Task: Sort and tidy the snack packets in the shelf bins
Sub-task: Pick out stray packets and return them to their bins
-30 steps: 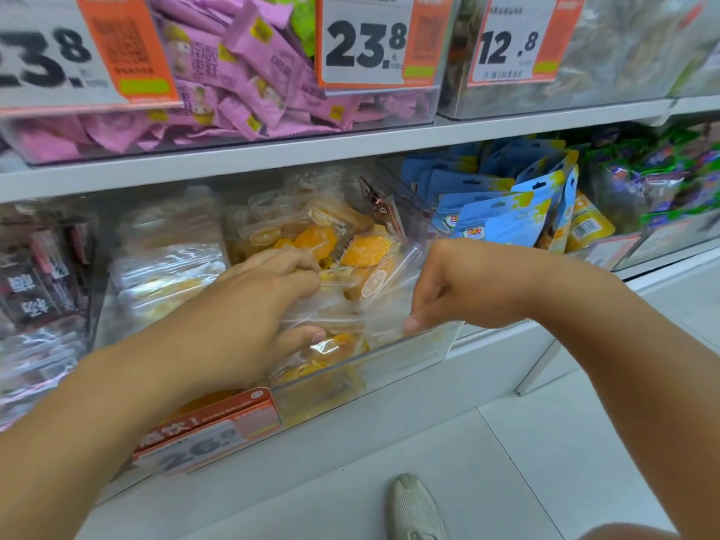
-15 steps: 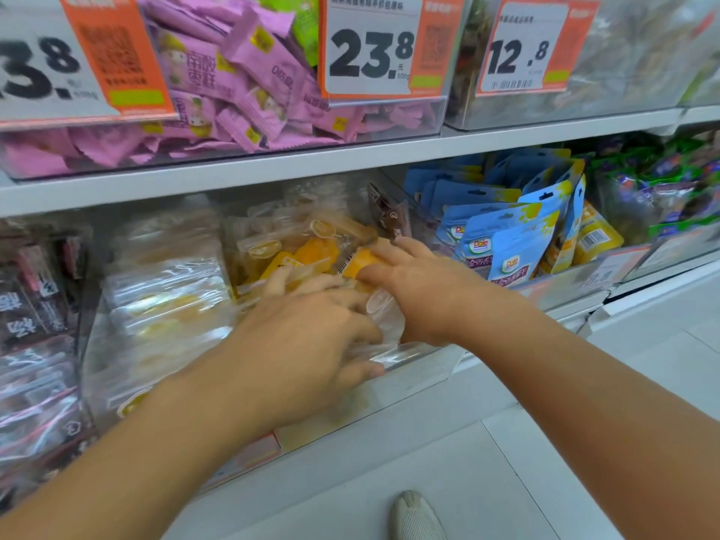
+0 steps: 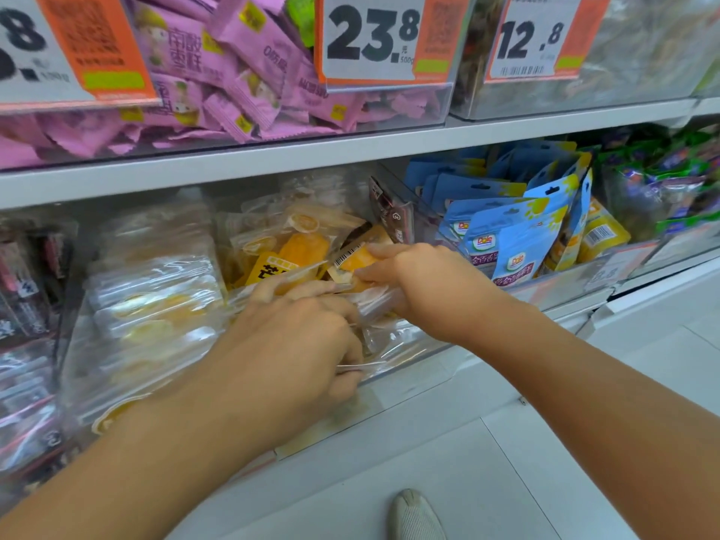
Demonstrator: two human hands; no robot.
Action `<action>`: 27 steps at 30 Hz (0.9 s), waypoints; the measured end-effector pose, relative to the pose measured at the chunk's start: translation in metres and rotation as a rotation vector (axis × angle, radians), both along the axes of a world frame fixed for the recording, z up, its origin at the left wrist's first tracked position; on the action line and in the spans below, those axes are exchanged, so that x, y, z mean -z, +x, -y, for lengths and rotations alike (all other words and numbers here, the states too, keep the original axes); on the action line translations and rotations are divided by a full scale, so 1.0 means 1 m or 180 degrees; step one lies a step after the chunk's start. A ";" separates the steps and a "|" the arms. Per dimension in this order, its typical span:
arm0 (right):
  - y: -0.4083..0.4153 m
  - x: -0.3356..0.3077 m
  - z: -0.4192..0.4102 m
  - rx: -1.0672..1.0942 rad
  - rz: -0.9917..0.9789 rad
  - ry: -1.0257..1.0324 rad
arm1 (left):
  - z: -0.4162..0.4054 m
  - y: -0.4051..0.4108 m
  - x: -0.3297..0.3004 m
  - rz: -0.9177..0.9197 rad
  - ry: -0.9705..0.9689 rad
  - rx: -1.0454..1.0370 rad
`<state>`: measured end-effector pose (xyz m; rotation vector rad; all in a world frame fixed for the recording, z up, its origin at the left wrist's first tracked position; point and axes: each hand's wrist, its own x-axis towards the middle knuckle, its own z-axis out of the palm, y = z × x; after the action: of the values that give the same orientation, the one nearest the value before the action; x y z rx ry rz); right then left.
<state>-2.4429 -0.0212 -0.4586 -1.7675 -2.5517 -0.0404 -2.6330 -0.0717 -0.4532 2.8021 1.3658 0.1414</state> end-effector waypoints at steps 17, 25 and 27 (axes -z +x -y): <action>-0.032 0.028 -0.008 0.0334 0.0873 -0.0176 | 0.002 -0.005 0.002 0.0256 0.0268 0.0160; -0.017 0.013 -0.001 0.0025 0.0154 0.0279 | 0.012 -0.016 -0.010 -0.0102 -0.0312 -0.0071; -0.013 0.009 0.003 -0.0062 -0.0023 0.0277 | 0.013 -0.016 -0.012 -0.0186 -0.0340 -0.0058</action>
<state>-2.4554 -0.0245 -0.4673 -1.7088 -2.5206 -0.1422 -2.6487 -0.0845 -0.4408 2.7271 1.3676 -0.0130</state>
